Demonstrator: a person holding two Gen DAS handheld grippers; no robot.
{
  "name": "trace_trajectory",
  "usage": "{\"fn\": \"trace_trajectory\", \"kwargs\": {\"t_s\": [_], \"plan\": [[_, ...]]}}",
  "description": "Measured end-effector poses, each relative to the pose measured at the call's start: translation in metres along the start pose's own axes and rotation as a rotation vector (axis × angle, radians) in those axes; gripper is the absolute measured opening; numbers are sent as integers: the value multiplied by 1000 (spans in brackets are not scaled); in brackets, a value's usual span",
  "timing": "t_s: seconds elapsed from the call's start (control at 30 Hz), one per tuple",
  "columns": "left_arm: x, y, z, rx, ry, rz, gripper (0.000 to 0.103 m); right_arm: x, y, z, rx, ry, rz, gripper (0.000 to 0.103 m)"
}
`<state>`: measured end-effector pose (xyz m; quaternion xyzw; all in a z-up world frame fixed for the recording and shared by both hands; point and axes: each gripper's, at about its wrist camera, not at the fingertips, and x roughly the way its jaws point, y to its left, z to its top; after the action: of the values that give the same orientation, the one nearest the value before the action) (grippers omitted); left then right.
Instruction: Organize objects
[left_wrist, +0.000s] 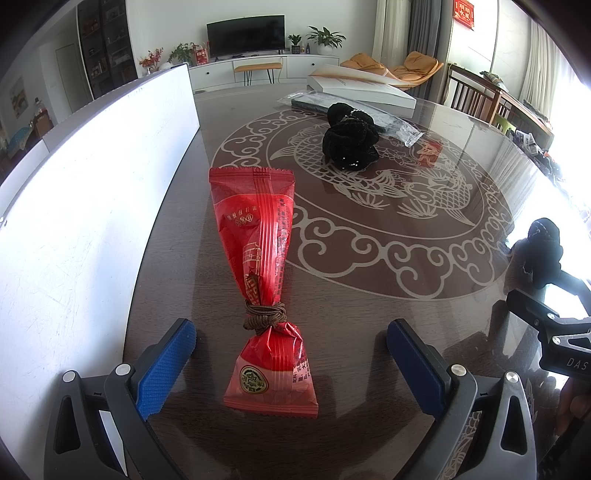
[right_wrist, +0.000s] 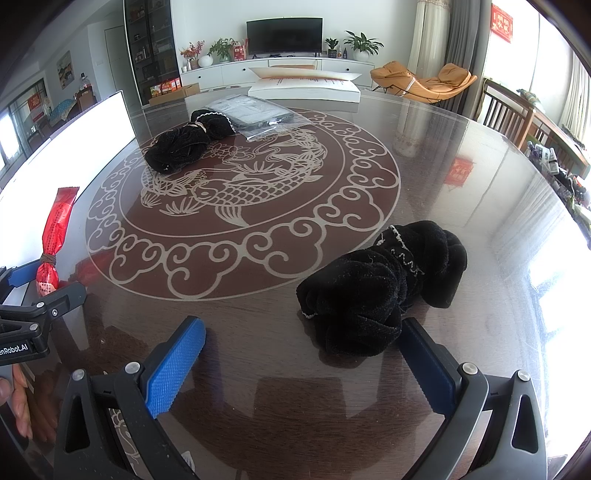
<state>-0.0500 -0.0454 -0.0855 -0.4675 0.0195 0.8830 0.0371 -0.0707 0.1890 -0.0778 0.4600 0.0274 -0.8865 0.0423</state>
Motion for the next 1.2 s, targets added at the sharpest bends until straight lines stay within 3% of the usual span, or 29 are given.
{"fn": "trace_trajectory", "kwargs": {"t_s": [0.2, 0.33, 0.43, 0.47, 0.5, 0.53, 0.57, 0.6, 0.67, 0.7, 0.87, 1.03, 1.13, 1.2], "plan": [[2, 1, 5, 18, 37, -16, 103, -1, -4, 2, -10, 31, 17, 103], [0, 0, 6, 72, 109, -54, 103, -30, -49, 5, 194, -27, 86, 102], [-6, 2, 2, 58, 93, -104, 103, -32, -66, 15, 276, 15, 120, 102], [-9, 2, 2, 58, 77, -105, 91, -28, -66, 20, 287, 40, 126, 102], [-12, 1, 1, 72, 60, -96, 68, -22, -65, 25, 298, 73, 115, 102], [-14, 0, 1, 92, 46, -86, 56, -15, -61, 30, 299, 113, 105, 100], [-16, 1, 1, 101, 36, -95, 30, -7, -56, 35, 291, 142, 97, 91], [-18, 5, 0, 87, 29, -135, 27, -1, -51, 39, 281, 155, 84, 81], [-27, 14, -2, 42, 7, -176, 26, 4, -42, 44, 232, 147, -1, 36], [-36, 17, -3, 34, -18, -186, 26, 4, -39, 44, 213, 137, -21, 32], [-81, 23, -9, 18, -100, -275, 26, -26, -30, 34, 200, 60, 33, 30], [-147, 59, -2, -72, -176, -384, 26, -80, 16, 49, 141, -15, 203, 30], [-179, 106, 7, -125, -227, -321, 26, -111, 80, 71, 34, -38, 345, 30], [-188, 145, 11, -178, -218, -249, 26, -127, 131, 82, -47, -45, 455, 30]]}}
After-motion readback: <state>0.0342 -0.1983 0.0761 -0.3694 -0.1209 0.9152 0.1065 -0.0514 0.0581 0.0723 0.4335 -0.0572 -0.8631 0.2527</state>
